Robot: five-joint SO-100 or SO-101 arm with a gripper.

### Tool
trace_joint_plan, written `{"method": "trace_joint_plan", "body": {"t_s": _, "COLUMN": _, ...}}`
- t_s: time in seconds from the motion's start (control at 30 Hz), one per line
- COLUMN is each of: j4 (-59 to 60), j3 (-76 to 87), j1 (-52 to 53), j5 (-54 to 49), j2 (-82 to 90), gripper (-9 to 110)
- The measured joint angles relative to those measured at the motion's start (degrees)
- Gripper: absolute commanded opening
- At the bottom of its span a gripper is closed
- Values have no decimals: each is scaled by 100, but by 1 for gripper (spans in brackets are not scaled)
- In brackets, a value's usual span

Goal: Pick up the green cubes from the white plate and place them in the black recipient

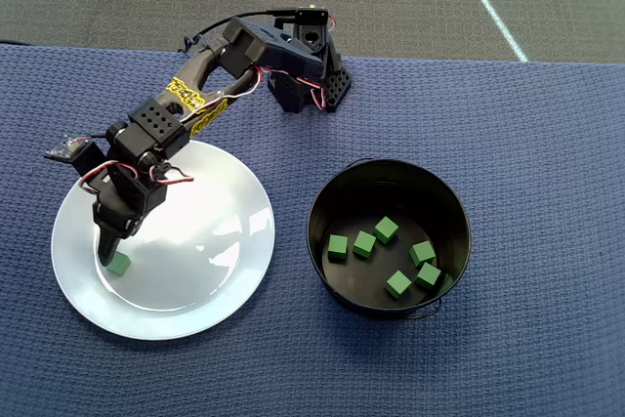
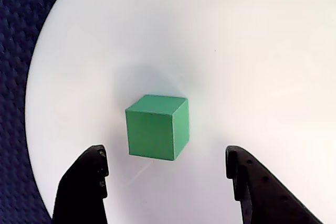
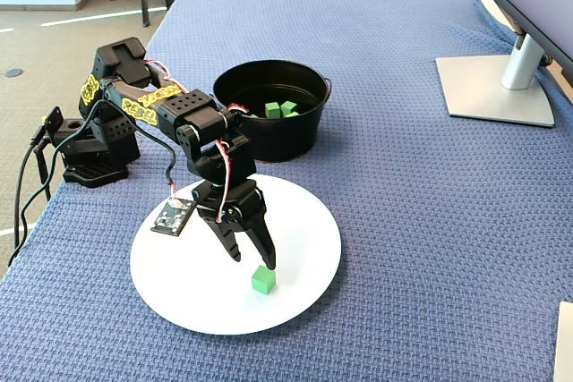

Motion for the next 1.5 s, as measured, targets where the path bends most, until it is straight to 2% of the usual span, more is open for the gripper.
{"method": "trace_joint_plan", "body": {"t_s": 1.07, "j4": -70, "j3": -1063, "j1": -18, "j5": -9, "j2": -1090, "gripper": 12}}
{"method": "trace_joint_plan", "body": {"t_s": 1.2, "j4": -70, "j3": -1063, "j1": 62, "j5": -9, "j2": -1090, "gripper": 0}}
{"method": "trace_joint_plan", "body": {"t_s": 1.5, "j4": -70, "j3": -1063, "j1": 88, "j5": 0, "j2": -1090, "gripper": 0}}
